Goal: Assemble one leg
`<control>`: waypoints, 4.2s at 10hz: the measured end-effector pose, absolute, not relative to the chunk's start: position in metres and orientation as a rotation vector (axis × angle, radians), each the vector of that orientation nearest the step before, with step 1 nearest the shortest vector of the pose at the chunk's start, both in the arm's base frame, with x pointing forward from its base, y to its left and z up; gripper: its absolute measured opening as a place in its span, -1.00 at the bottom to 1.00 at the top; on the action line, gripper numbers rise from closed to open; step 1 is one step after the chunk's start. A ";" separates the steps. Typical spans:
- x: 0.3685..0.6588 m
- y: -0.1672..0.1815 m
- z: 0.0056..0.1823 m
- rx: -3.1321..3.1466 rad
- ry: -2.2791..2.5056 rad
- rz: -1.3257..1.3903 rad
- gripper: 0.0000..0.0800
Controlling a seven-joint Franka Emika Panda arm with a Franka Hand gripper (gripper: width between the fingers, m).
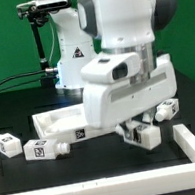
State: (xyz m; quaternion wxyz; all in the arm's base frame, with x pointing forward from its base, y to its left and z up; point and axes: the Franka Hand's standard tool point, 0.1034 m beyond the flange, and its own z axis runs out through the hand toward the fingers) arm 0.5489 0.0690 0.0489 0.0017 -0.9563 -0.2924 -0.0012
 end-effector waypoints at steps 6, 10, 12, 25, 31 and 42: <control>0.542 0.067 0.048 -3.025 -0.794 0.019 -0.29; 0.454 0.070 0.050 -3.099 -0.428 0.161 -0.29; 0.456 0.069 0.050 -3.097 -0.436 0.159 -0.29; 0.389 0.092 0.012 -3.085 -0.334 0.213 -0.26; 0.411 0.029 0.067 -3.054 -0.493 0.240 0.62; 0.393 -0.092 0.055 -3.023 -0.576 0.256 0.62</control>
Offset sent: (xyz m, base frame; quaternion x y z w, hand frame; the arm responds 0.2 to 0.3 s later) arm 0.0000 0.0000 0.0000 0.0000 0.0000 0.0000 1.0000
